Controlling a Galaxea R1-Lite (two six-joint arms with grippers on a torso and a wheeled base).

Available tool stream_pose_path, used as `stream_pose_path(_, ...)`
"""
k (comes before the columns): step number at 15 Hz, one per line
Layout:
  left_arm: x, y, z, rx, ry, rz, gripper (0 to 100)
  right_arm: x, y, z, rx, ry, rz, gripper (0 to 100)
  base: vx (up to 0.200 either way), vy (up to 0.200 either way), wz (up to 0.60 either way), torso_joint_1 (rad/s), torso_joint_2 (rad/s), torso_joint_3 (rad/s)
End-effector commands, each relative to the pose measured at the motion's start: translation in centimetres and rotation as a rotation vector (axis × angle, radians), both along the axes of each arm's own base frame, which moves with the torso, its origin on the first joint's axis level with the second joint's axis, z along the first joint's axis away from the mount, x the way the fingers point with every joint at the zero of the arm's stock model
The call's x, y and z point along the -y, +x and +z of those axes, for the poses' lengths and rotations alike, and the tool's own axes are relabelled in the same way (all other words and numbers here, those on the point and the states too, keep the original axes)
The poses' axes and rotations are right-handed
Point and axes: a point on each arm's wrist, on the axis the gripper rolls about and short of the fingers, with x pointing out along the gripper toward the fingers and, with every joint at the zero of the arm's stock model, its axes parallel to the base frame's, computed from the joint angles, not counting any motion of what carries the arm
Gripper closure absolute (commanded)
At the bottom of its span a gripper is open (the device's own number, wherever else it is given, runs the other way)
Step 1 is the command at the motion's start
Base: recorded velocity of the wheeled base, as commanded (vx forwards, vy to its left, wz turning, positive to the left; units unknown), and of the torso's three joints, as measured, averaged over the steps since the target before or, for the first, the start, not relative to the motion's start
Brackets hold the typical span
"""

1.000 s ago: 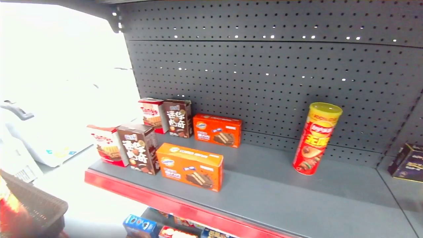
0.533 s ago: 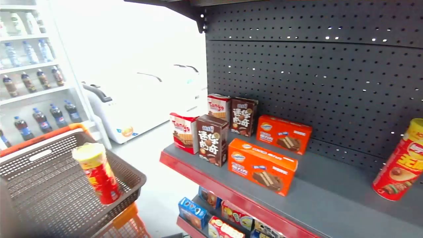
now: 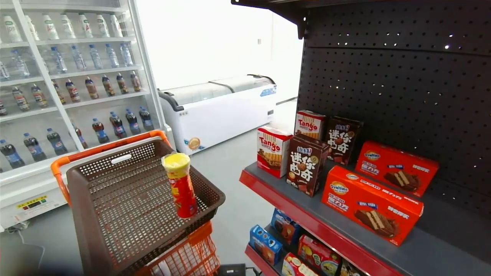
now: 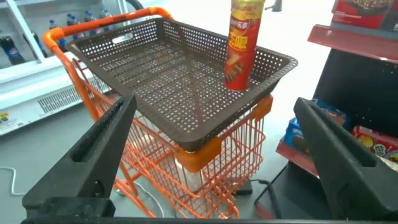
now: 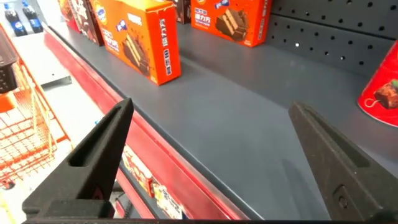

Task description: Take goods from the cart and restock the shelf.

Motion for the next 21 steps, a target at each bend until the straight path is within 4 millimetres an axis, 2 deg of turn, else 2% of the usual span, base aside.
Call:
stream_pose_path(1, 0.0, 0.0, 0.0, 0.0, -0.002, 0.002, 0, 0.0, 0.0, 0.0, 0.0, 0.0, 0.0, 0, 0.0, 0.0, 0.0, 0.0, 0.0, 0.0)
stream_pose_path(4, 0.0, 0.0, 0.1, 0.006, -0.001, 0.006, 0, 0.0, 0.0, 0.0, 0.0, 0.0, 0.0, 0, 0.0, 0.0, 0.0, 0.0, 0.0, 0.0)
stream_pose_path(6, 0.0, -0.2, 2.6, 0.015, 0.105, -0.02, 0, 0.0, 0.0, 0.0, 0.0, 0.0, 0.002, 0, 0.0, 0.0, 0.0, 0.0, 0.0, 0.0)
stream_pose_path(8, 0.0, 2.5, 7.2, -0.159, 0.129, -0.079, 0, 0.0, 0.0, 0.0, 0.0, 0.0, 0.0, 0, 0.0, 0.0, 0.0, 0.0, 0.0, 0.0)
stream_pose_path(10, 0.2, 5.4, 8.9, -0.269, 0.131, -0.073, 0, 0.0, 0.0, 0.0, 0.0, 0.0, 0.002, 0, 0.0, 0.0, 0.0, 0.0, 0.0, 0.0)
stream_pose_path(11, 0.2, 8.4, 10.6, -0.336, 0.137, -0.048, 0, 0.0, 0.0, 0.0, -0.002, 0.0, 0.0, 0, 0.0, 0.0, 0.0, 0.0, 0.0, 0.0)
stream_pose_path(12, 0.2, 8.5, 10.6, -0.341, 0.137, -0.046, 0, 0.0, 0.0, 0.0, -0.002, 0.0, 0.0, 0, 0.0, 0.0, 0.0, 0.0, 0.0, 0.0)
stream_pose_path(13, 0.3, 12.3, 11.0, -0.425, 0.151, -0.007, 0, 0.0, 0.0, 0.0, 0.0, 0.0, 0.0, 0, 0.0, 0.0, 0.0, 0.0, 0.0, 0.0)
stream_pose_path(15, 0.4, 15.5, 11.3, -0.456, 0.152, -0.005, 0, 0.0, 0.0, 0.0, 0.0, 0.0, 0.0, 0, 0.0, 0.0, 0.0, 0.0, 0.0, 0.0)
stream_pose_path(16, 0.4, 16.2, 11.3, -0.465, 0.15, -0.008, 0, 0.0, 0.0, 0.0, -0.002, 0.0, 0.0, 0, 0.0, 0.0, 0.0, 0.0, 0.0, 0.0)
stream_pose_path(18, 0.8, 19.8, 9.9, -0.526, 0.134, -0.095, 0, 0.0, 0.0, 0.0, 0.0, 0.0, 0.0, 0, 0.0, 0.0, 0.0, 0.0, 0.0, 0.0)
stream_pose_path(19, 0.9, 20.3, 9.7, -0.531, 0.133, -0.105, 0, 0.0, 0.0, 0.0, 0.0, 0.0, 0.0, 0, 0.0, 0.0, 0.0, 0.0, 0.0, 0.0)
stream_pose_path(20, 1.2, 22.5, 8.5, -0.538, 0.136, -0.119, 0, 0.0, 0.0, 0.0, 0.0, 0.0, 0.0, 0, 0.0, 0.0, 0.0, 0.0, 0.0, 0.0)
stream_pose_path(21, 1.8, 23.8, 7.8, -0.531, 0.139, -0.139, 0, 0.0, 0.0, 0.0, 0.0, 0.0, 0.002, 0, 0.0, 0.0, 0.0, 0.0, 0.0, 0.0)
